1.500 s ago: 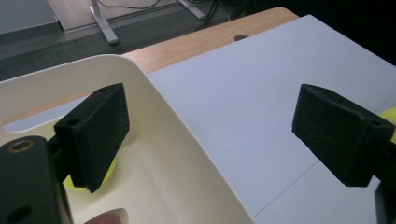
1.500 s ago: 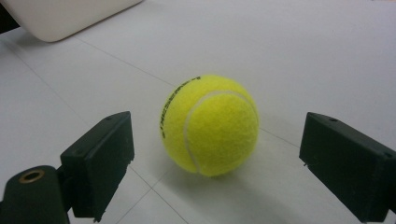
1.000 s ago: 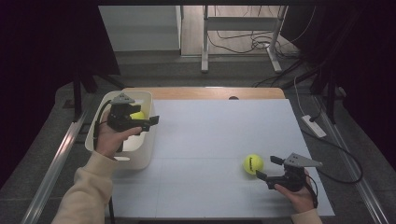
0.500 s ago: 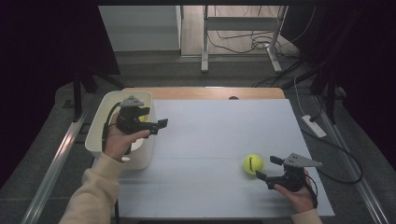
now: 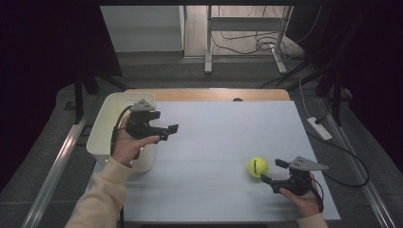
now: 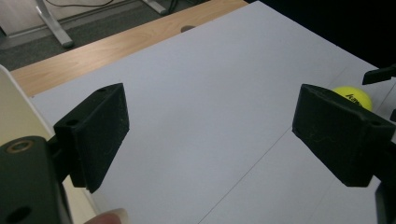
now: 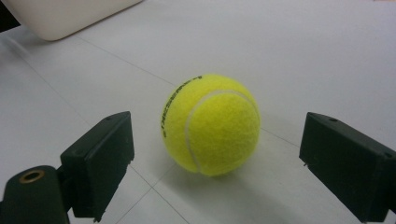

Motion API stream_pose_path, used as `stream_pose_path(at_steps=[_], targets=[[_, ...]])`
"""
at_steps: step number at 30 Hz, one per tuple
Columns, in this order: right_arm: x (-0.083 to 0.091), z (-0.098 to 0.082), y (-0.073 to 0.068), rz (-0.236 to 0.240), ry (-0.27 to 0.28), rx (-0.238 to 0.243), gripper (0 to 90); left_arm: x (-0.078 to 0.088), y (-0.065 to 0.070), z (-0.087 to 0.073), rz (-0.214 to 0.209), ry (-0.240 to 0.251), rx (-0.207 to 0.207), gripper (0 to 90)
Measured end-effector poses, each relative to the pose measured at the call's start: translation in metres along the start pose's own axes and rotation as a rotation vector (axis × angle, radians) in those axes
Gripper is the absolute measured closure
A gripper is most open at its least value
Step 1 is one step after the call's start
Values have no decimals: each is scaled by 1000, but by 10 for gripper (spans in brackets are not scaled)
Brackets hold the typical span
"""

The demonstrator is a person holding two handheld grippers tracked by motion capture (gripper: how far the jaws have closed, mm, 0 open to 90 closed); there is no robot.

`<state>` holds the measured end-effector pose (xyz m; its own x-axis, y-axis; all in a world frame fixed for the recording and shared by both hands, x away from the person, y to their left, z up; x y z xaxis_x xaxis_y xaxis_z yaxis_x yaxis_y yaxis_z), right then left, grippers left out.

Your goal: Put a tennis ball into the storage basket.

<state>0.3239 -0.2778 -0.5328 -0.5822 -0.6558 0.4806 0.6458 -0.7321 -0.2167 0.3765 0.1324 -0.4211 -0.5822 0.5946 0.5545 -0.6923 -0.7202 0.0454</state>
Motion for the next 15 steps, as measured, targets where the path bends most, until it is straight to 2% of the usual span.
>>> stream_pose_path(at_steps=[6, 15], targets=[[0, 1, 0, 0, 4, 1, 99, -3, 7, 1, -13, -4, -13, 120], [0, 2, 0, -1, 5, 3, 99, -13, 25, 0, -53, -13, -46, 118]])
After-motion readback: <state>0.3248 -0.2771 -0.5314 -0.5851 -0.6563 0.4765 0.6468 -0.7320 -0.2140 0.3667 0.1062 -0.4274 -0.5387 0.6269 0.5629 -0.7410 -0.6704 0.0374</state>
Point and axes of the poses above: each handheld gripper's, and its own axes: x roughly backward along the jaws, z roughly out of its top, y roughly to its right, the point moved 6 cm from there along -x, roughly forward along the jaws, and after that the axes turned 7 degrees about -x, right-handed, at the moved point
